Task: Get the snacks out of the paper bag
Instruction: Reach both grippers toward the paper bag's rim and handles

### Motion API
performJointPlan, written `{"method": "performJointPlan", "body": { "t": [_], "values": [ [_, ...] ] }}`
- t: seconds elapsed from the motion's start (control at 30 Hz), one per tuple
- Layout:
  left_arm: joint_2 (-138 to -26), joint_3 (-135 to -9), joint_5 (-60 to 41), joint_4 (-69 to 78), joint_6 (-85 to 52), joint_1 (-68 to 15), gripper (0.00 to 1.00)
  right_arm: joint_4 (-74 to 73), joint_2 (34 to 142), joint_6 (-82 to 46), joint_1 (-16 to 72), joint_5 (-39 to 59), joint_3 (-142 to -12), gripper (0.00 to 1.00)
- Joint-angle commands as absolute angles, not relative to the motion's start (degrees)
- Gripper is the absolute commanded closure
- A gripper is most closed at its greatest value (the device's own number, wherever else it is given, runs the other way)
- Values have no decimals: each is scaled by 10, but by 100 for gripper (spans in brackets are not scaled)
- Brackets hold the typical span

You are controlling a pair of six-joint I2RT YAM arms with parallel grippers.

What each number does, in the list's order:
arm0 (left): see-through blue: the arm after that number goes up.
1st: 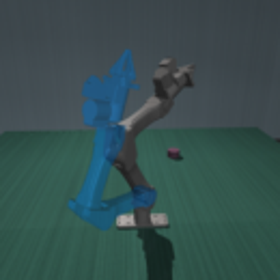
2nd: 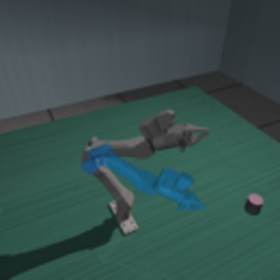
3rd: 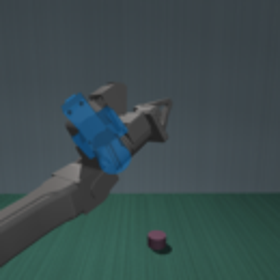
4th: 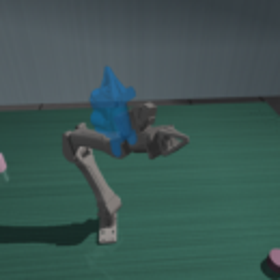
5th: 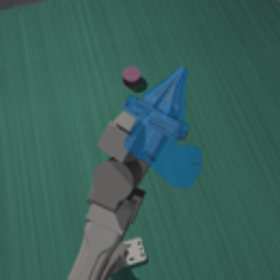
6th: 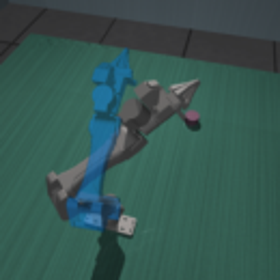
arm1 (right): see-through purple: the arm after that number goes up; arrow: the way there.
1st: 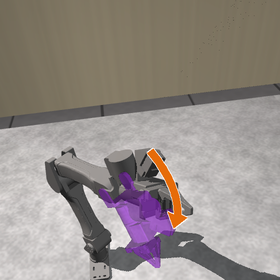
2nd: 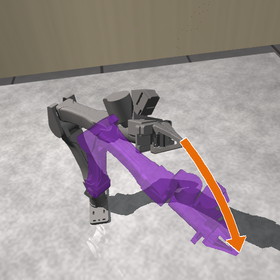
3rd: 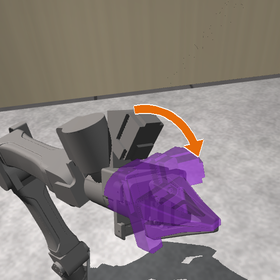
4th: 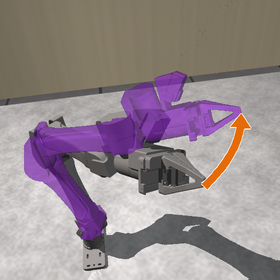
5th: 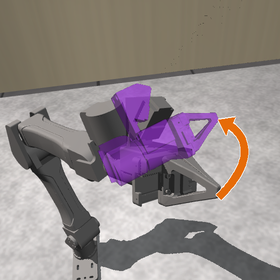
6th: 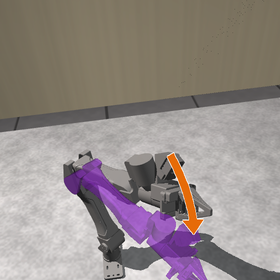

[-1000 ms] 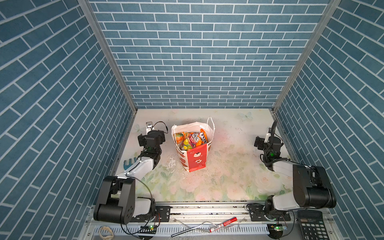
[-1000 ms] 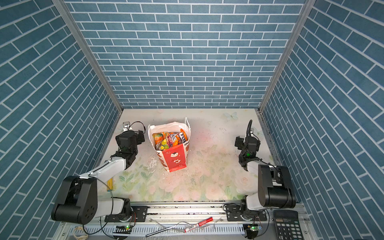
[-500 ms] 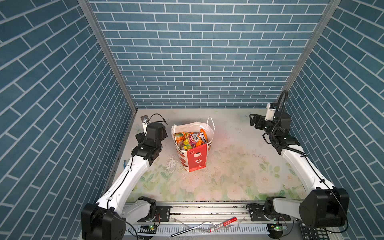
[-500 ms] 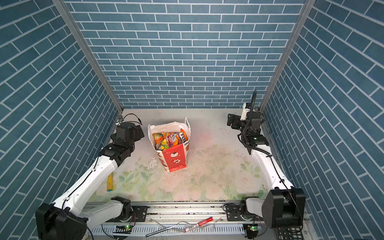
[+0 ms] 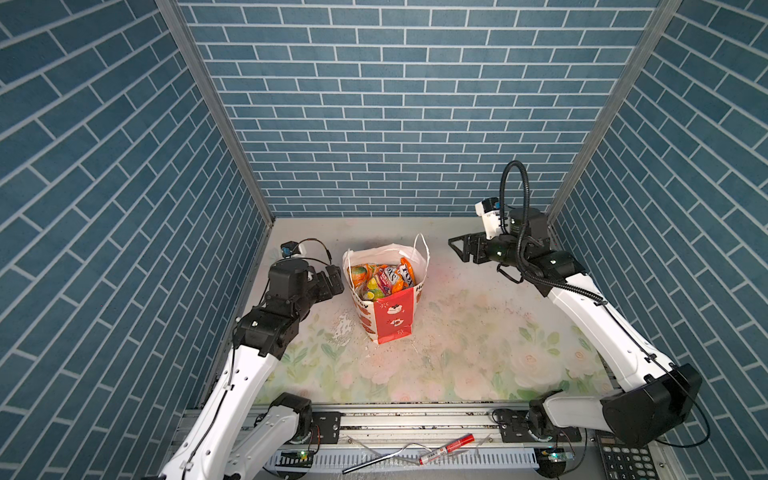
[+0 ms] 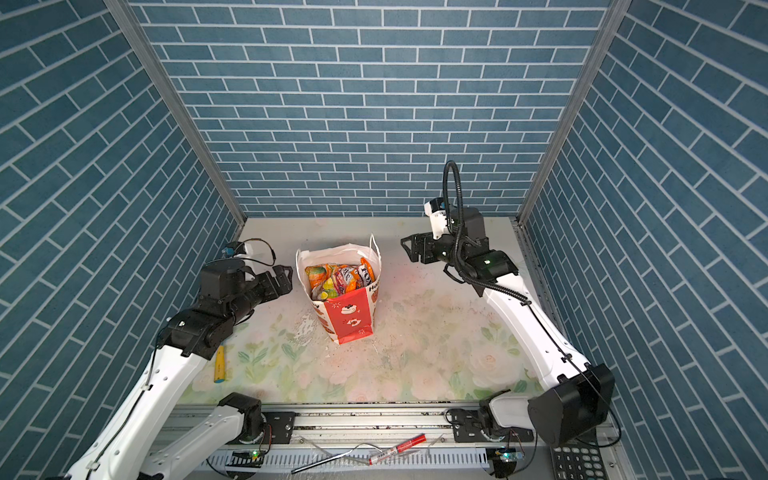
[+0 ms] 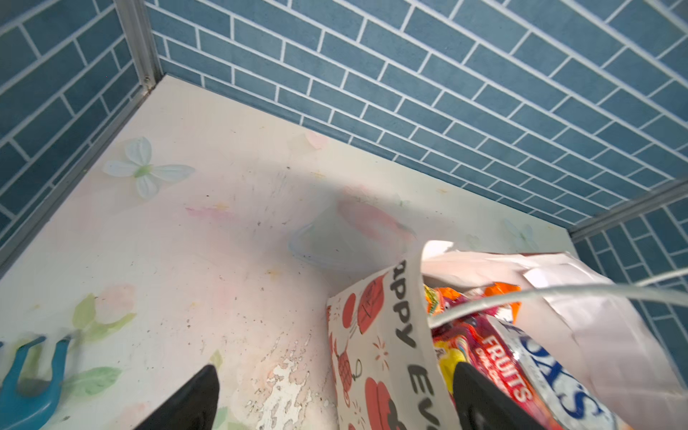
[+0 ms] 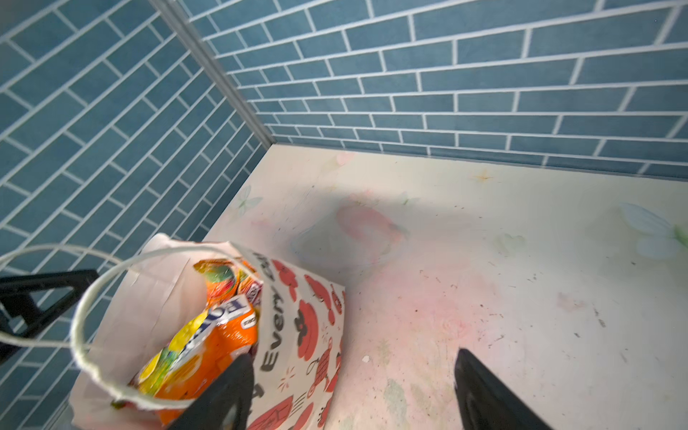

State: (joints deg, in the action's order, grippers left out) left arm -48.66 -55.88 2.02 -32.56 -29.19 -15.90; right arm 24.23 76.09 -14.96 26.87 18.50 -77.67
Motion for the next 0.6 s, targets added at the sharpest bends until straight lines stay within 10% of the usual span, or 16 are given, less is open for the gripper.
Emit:
{"method": "performJointPlan", "body": {
  "t": [0.0,0.57],
  "values": [
    [-469,-549,-34,-328,-298,-160,1,292,767,-108,296,188,-808,18],
    [-563,-567,-138,-255,-314,-160,0,297,848,-168,375,213,-819,26]
  ]
}}
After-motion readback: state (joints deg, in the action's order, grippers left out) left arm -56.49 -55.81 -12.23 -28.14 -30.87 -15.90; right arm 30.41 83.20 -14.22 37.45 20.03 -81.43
